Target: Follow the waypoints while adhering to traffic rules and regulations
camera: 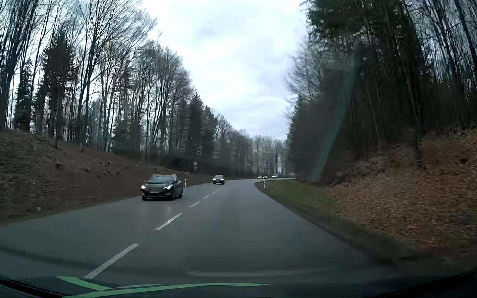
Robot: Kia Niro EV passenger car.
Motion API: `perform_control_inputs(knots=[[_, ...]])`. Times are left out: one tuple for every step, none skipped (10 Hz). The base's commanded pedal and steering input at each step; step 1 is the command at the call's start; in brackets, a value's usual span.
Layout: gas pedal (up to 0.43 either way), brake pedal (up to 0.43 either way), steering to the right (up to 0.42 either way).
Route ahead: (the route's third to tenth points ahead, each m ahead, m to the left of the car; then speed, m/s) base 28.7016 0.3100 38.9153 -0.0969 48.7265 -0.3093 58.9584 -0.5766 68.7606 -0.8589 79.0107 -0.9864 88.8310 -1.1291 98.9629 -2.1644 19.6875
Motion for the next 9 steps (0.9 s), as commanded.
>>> perform_control_inputs(knots=[[0.098, 0.0, 0.002], [0.098, 0.0, 0.002], [0.098, 0.0, 0.002], [0.098, 0.0, 0.002], [0.098, 0.0, 0.002], [0.098, 0.0, 0.002], [0.098, 0.0, 0.002], [0.098, 0.0, 0.002], [0.098, 0.0, 0.002]])
